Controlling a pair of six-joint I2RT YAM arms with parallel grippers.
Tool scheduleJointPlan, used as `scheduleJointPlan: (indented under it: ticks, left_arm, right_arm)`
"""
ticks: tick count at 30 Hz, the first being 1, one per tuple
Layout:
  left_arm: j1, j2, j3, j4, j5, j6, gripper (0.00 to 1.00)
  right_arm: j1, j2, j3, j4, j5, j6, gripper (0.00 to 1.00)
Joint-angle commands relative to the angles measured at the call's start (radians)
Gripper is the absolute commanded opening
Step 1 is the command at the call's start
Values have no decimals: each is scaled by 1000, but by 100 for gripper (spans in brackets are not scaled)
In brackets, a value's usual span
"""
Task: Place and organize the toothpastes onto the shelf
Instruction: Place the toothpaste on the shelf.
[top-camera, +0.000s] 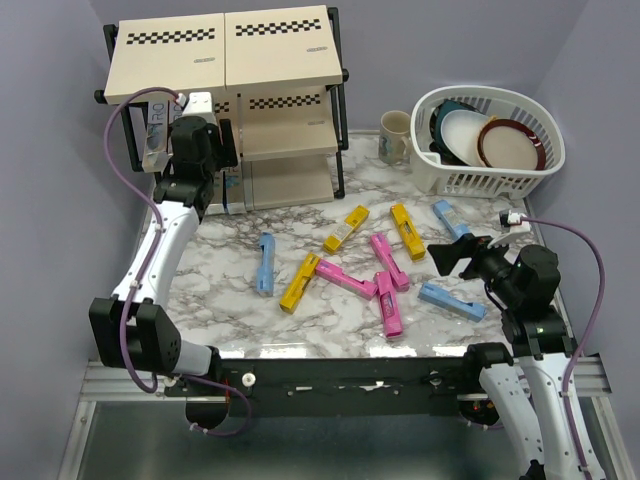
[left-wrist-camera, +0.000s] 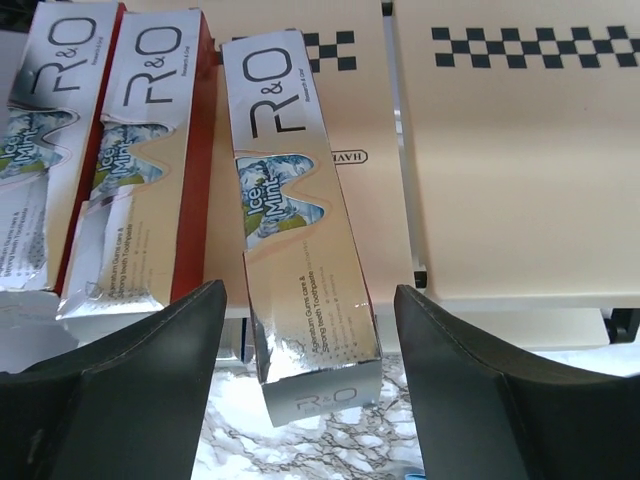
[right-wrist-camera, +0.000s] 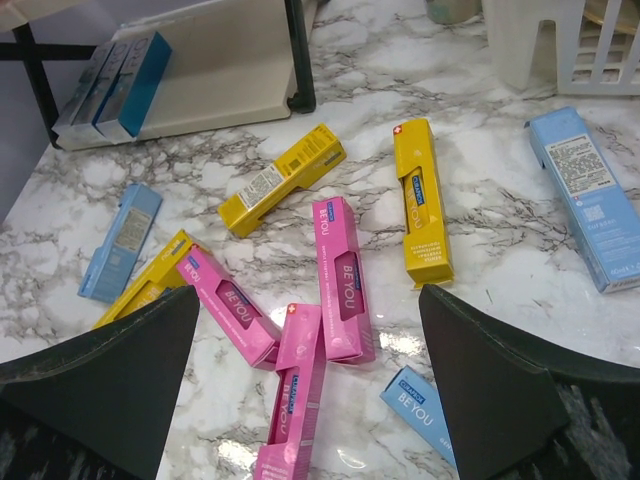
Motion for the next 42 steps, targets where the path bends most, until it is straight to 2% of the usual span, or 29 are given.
scheduleJointPlan:
  ticks: [1, 7, 19, 22, 29, 42]
  left_arm:
    - [6, -80, -36, 31, -22, -38, 80]
    - [-29, -91, -65, 22, -119, -38, 80]
    - [-99, -42, -31, -24, -246, -30, 80]
    - [-101, -23, -20, -39, -281, -32, 77]
    - [-98, 3, 19, -56, -335, -1, 62]
    - [-84, 52, 72, -64, -369, 25, 59]
  right_arm:
    - [6, -2, -16, 28, -28, -2, 100]
    - [4, 1, -18, 28, -31, -2, 100]
    - [6, 7, -16, 32, -38, -2, 100]
    - [4, 7, -16, 32, -40, -4, 100]
    - [6, 6, -18, 32, -43, -4, 100]
    - [6, 12, -18, 32, -54, -5, 100]
